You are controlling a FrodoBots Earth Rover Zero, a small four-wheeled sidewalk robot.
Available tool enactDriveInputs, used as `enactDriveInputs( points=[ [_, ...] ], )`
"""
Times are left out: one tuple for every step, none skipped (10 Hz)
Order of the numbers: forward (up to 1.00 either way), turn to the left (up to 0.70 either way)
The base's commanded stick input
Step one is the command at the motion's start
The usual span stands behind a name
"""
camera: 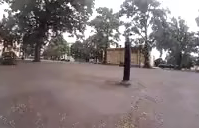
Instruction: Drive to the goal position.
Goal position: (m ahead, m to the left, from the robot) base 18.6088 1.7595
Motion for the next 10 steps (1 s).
enactDriveInputs(
  points=[
    [0.60, 0.00],
    [0.60, 0.08],
    [0.60, 0.15],
    [0.60, 0.15],
    [0.60, 0.15],
    [0.60, 0.15],
    [0.60, 0.15],
    [0.60, 0.15],
    [0.60, 0.15],
    [0.60, 0.15]
  ],
)
